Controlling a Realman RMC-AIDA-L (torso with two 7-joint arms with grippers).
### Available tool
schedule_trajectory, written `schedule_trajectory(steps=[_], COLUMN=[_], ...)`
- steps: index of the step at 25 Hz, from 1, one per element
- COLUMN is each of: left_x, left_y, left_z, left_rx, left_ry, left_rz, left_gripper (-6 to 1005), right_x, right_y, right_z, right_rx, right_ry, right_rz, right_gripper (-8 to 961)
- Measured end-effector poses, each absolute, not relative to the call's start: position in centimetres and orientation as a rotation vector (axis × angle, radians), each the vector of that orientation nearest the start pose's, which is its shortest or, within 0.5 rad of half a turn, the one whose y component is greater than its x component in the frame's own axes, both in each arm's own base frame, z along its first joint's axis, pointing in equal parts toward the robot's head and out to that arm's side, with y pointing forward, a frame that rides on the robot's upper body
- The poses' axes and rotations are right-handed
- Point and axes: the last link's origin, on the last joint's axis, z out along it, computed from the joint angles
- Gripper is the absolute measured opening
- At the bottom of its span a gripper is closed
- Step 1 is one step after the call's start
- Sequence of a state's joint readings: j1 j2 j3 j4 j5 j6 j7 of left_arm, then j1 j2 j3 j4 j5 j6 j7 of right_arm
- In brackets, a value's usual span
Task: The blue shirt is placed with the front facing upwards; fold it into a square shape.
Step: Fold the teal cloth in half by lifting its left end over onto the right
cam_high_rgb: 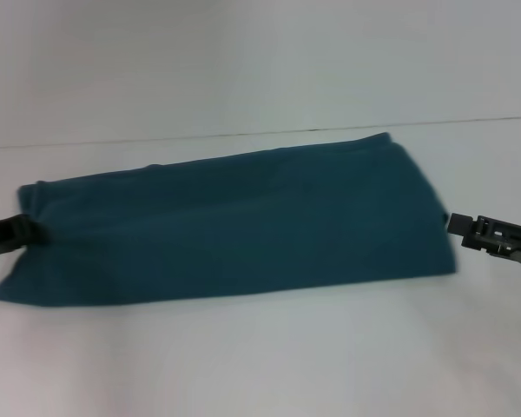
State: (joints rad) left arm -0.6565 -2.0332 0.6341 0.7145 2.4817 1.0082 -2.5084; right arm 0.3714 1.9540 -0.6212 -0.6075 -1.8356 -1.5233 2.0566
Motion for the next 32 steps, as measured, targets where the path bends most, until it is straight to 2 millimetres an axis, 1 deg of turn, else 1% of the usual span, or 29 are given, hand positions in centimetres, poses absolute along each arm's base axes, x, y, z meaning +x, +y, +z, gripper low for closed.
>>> schedule_trajectory(steps=[7, 11, 15, 19, 25, 28, 32], left_x=[-34.7, -35.7, -36.2, -36.4, -36.0, -34.8, -32.2], left_y=[40.9, 40.7, 40.4, 40.2, 40.1, 40.2, 40.3], left_z=[7.2, 8.3, 8.8, 8.9, 8.8, 8.8, 9.1], left_rx=[-1.659, -1.579, -1.536, -1.527, -1.554, -1.606, -1.704], left_ry=[-1.596, -1.605, -1.63, -1.636, -1.655, -1.674, -1.695], left_rz=[-0.278, -0.297, -0.315, -0.316, -0.322, -0.346, -0.439], left_gripper=[98, 98, 98, 99, 99, 99, 99], right_x=[33.1, 33.1, 33.2, 33.1, 33.2, 33.3, 33.3], right_y=[31.0, 31.0, 31.0, 31.2, 31.1, 31.0, 30.9], right_z=[6.5, 6.5, 6.5, 6.6, 6.4, 6.4, 6.4], right_rx=[-2.115, -2.116, -2.109, -2.111, -2.111, -2.109, -2.109], right_ry=[1.651, 1.653, 1.652, 1.647, 1.653, 1.654, 1.655], right_rz=[0.969, 0.961, 0.962, 0.964, 0.966, 0.964, 0.964], right_gripper=[885, 884, 883, 883, 881, 881, 880])
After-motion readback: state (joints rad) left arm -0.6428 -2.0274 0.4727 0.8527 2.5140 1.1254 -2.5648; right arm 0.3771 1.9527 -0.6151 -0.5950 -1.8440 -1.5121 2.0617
